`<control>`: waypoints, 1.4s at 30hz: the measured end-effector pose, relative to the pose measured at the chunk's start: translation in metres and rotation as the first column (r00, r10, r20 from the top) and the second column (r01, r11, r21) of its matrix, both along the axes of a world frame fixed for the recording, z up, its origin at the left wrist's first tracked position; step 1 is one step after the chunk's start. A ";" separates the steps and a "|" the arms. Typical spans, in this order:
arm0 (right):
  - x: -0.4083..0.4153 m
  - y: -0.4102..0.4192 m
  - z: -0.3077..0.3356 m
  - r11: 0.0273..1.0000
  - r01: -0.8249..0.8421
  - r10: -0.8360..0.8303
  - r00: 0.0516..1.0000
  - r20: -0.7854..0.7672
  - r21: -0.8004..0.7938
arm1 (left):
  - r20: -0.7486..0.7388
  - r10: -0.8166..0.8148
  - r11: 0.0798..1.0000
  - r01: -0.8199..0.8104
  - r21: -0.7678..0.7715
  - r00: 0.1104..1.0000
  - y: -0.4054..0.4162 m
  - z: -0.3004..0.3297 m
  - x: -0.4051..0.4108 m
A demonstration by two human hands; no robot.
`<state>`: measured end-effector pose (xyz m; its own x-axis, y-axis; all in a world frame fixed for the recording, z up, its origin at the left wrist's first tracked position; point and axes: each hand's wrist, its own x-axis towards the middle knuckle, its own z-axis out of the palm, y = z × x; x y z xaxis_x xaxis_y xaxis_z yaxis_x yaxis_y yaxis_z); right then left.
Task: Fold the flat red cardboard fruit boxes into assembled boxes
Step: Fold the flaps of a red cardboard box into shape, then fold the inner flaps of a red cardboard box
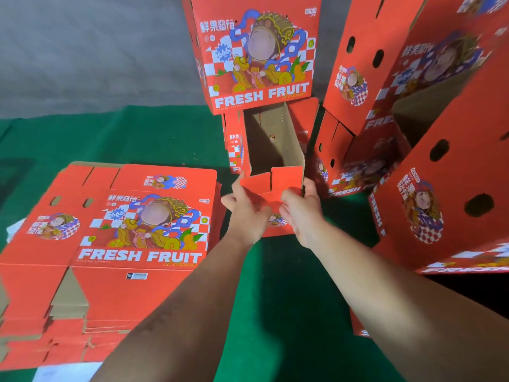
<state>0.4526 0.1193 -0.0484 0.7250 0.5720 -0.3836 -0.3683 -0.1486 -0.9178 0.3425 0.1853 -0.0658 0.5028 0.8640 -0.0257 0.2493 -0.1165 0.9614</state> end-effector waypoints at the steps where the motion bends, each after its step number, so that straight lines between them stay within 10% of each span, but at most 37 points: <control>1: 0.002 -0.001 -0.001 1.000 -0.025 0.025 0.999 -0.020 -0.003 | -0.015 0.002 1.000 -0.003 -0.016 1.000 0.003 0.000 -0.003; 7: -0.011 -0.025 -0.014 0.964 0.087 -0.044 0.984 0.171 -0.250 | -0.321 -0.093 0.995 0.100 0.005 0.943 -0.004 -0.013 -0.032; 10: -0.028 -0.034 -0.020 0.954 0.192 -0.152 0.971 0.183 -0.230 | -0.696 0.231 0.926 0.066 0.372 0.679 -0.007 -0.028 -0.074; 14: -0.057 -0.054 -0.022 0.949 0.177 -0.142 0.979 0.147 -0.261 | -0.908 0.193 0.932 0.221 0.289 0.371 -0.026 -0.053 -0.131; 21: -0.134 -0.091 -0.039 0.846 -0.416 0.344 0.904 -0.254 -0.335 | -0.850 0.086 0.932 0.259 0.253 0.520 -0.107 -0.029 -0.123; 26: -0.143 -0.104 -0.033 0.910 -0.371 0.287 0.887 -0.363 -0.186 | -0.676 0.023 0.941 0.213 0.264 0.736 -0.181 -0.017 -0.134; 30: -0.134 -0.122 -0.025 0.945 -0.252 0.201 0.951 -0.236 -0.207 | -0.254 -0.125 0.954 0.187 0.235 0.959 -0.181 0.000 -0.176; 34: -0.112 -0.144 -0.006 0.965 -0.172 0.133 0.972 -0.195 -0.199 | -0.471 0.425 0.865 -0.194 0.464 0.773 -0.135 -0.004 -0.254; 36: -0.101 -0.154 0.003 0.971 -0.145 0.113 0.979 -0.171 -0.188 | -0.606 0.448 0.893 -0.365 0.265 0.657 -0.120 -0.003 -0.288; 42: -0.078 -0.176 0.031 0.980 -0.136 0.125 0.989 -0.081 -0.145 | -0.507 0.392 0.881 -0.472 -0.035 0.768 -0.100 0.000 -0.313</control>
<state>0.3745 -0.0562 -0.0176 0.6157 0.5921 -0.5198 -0.3998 -0.3337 -0.8537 0.0300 0.0854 -0.0660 -0.0331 0.9512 -0.3069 0.6625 0.2508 0.7058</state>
